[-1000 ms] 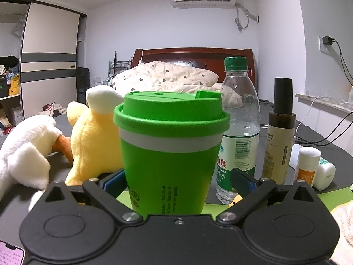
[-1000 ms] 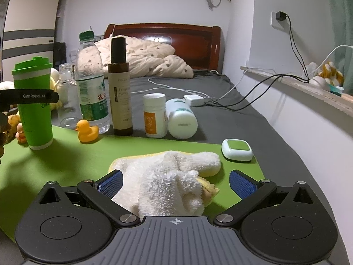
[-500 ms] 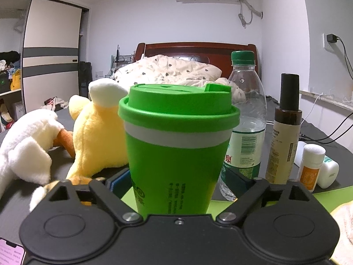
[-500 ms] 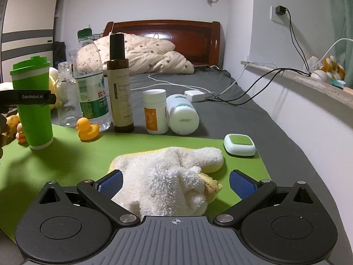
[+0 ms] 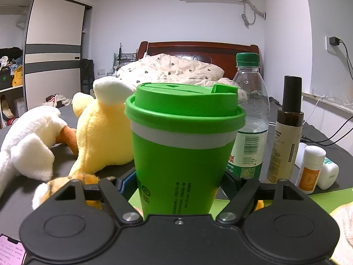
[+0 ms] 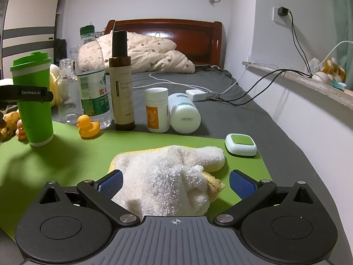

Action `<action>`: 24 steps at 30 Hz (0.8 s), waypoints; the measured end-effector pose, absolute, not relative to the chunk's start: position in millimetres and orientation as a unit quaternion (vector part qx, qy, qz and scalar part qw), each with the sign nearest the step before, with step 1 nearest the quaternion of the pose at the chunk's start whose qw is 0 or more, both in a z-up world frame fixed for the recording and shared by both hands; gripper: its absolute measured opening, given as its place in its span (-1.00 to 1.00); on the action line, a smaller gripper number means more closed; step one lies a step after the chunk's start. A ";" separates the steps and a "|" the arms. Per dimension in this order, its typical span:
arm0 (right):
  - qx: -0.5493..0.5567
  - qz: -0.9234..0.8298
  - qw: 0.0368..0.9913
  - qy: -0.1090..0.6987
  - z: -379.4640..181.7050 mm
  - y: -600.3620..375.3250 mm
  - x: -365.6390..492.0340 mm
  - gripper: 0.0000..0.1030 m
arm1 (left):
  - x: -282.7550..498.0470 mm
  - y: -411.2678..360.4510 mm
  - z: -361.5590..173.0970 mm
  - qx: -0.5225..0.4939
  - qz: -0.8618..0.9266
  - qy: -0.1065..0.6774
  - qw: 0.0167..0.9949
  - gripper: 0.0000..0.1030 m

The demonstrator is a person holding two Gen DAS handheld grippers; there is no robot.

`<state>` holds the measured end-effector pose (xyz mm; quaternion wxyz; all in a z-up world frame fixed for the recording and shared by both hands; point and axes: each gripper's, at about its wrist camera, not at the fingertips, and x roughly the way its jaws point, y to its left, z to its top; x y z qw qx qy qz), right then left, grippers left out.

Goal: Clean container

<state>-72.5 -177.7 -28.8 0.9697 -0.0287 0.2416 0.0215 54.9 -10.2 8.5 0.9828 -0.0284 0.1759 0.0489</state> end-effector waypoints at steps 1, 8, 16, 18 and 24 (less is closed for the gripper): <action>-0.028 0.022 0.970 0.242 -28.6 -178.4 -72.7 1.00 | 52.5 -10.1 9.3 -0.028 0.047 0.175 0.983 0.46; -0.019 0.024 0.970 0.242 -27.6 -183.2 -73.9 1.00 | 33.7 -8.6 15.1 -0.022 0.031 0.169 0.985 0.46; -0.011 0.018 0.969 0.247 -25.4 -189.7 -78.9 1.00 | -22.9 -23.8 17.3 0.002 -0.025 0.166 0.986 0.46; -0.010 0.019 0.969 0.247 -24.8 -190.2 -80.6 1.00 | -36.4 -29.8 15.5 0.013 -0.031 0.160 0.986 0.46; -0.010 0.022 0.968 0.248 -21.8 -187.4 -84.1 1.00 | -67.7 -39.7 9.9 0.024 -0.052 0.156 0.986 0.46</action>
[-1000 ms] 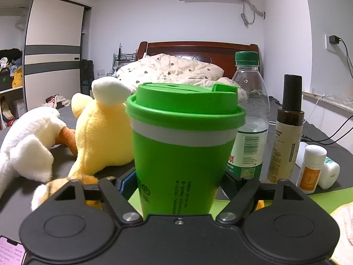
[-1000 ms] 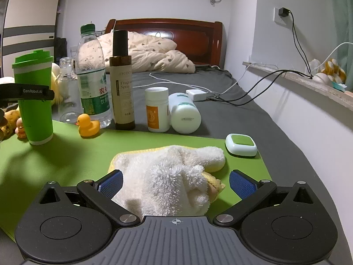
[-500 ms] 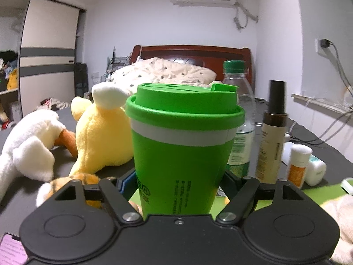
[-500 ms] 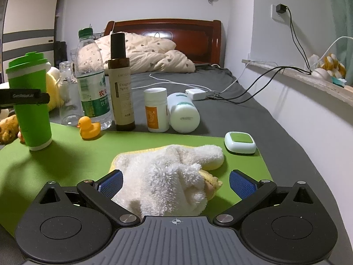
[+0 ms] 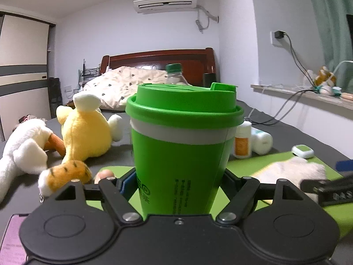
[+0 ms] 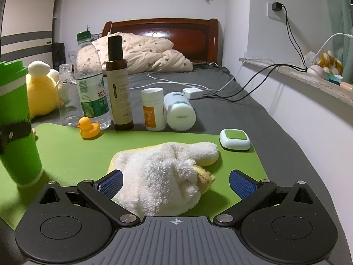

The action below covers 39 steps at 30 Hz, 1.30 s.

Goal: Clean container
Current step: 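Lower the right gripper onto the white towel and close on it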

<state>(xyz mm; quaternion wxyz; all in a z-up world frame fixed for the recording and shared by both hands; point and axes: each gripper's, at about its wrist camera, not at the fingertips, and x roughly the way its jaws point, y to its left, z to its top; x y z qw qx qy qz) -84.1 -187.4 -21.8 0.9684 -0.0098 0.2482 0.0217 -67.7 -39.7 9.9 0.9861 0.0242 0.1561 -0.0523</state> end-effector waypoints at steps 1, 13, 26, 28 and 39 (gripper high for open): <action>-0.009 0.024 0.968 0.250 -22.3 -185.7 -85.5 1.00 | -70.8 -41.2 9.0 0.026 -0.055 0.156 0.986 0.46; -0.014 0.028 0.962 0.271 -28.4 -173.2 -80.0 0.75 | -68.0 -42.1 7.2 0.028 -0.066 0.154 0.985 0.46; 0.008 0.046 0.956 0.289 -36.9 -181.3 -67.1 -0.25 | -70.7 -23.7 7.9 0.024 -0.072 0.153 0.985 0.47; 0.022 0.057 0.956 0.288 -35.8 -185.1 -67.4 -0.44 | -70.9 -22.9 8.1 0.026 -0.070 0.151 0.986 0.47; 0.061 0.106 0.955 0.271 -29.9 -194.8 -74.1 -0.56 | -69.8 -20.4 12.0 0.026 -0.062 0.135 0.989 0.84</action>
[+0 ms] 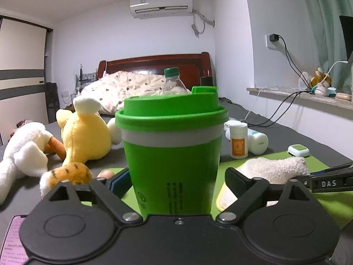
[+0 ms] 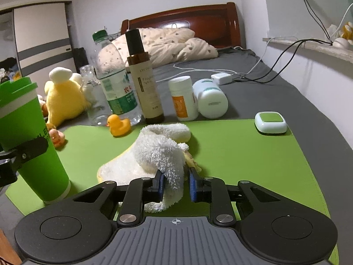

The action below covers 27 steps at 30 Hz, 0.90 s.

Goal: Clean container

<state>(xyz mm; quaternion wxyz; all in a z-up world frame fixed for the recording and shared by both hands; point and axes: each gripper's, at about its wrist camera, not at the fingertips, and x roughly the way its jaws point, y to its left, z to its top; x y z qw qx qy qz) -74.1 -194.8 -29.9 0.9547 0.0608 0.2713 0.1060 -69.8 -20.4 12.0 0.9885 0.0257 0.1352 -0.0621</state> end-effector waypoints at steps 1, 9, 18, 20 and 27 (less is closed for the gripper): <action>0.064 0.110 0.954 0.270 -29.5 -195.5 -74.8 -0.56 | -69.6 -19.9 12.8 0.025 -0.060 0.132 0.989 0.85; 0.074 0.132 0.957 0.247 -14.3 -194.1 -86.6 -0.83 | -61.8 -7.4 18.4 0.007 -0.056 0.123 0.991 0.70; 0.075 0.138 0.955 0.250 -12.9 -192.9 -87.6 -0.83 | -59.8 -7.5 20.1 0.010 -0.066 0.133 0.989 0.49; 0.072 0.133 0.957 0.247 -12.9 -192.7 -88.3 -0.82 | -59.8 -6.7 20.4 0.010 -0.067 0.133 0.989 0.49; 0.047 0.121 0.958 0.255 -17.9 -190.2 -88.4 -0.81 | -57.3 1.6 19.2 0.007 -0.071 0.136 0.988 0.50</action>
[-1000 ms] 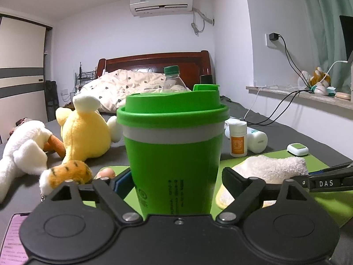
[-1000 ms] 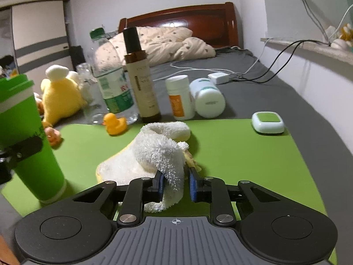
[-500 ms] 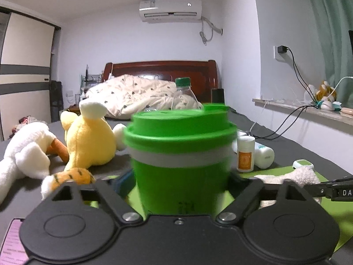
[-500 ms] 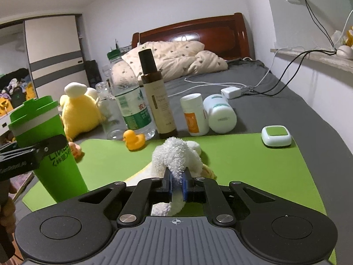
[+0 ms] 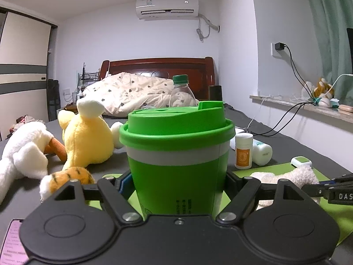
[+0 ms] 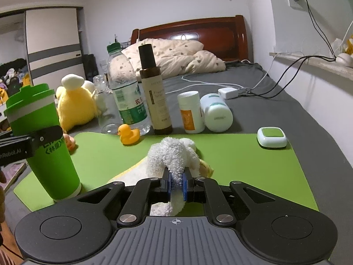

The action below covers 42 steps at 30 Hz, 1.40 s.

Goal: Clean container

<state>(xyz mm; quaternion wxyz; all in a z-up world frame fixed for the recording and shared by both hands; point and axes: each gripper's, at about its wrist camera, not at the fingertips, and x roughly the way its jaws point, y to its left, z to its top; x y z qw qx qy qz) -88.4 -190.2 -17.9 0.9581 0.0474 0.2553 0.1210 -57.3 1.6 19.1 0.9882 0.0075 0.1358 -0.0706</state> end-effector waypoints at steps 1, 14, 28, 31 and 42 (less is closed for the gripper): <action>0.046 0.119 0.958 0.257 -18.6 -190.1 -88.3 -0.81 | -57.4 1.8 19.1 0.008 -0.071 0.136 0.988 0.50; 0.034 0.099 0.955 0.279 -27.3 -188.5 -87.0 -0.80 | -58.6 2.5 16.5 0.011 -0.072 0.137 0.988 0.50; 0.008 0.095 0.959 0.266 -26.7 -185.0 -80.0 0.46 | -53.0 11.6 17.0 0.014 -0.071 0.137 0.988 0.51; 0.002 0.098 0.958 0.271 -27.7 -185.1 -69.0 0.46 | -49.7 13.3 15.3 0.013 -0.071 0.146 0.987 0.50; 0.037 0.132 0.944 0.301 -34.8 -195.2 -30.4 0.45 | -45.6 27.1 13.3 0.007 -0.073 0.152 0.986 0.50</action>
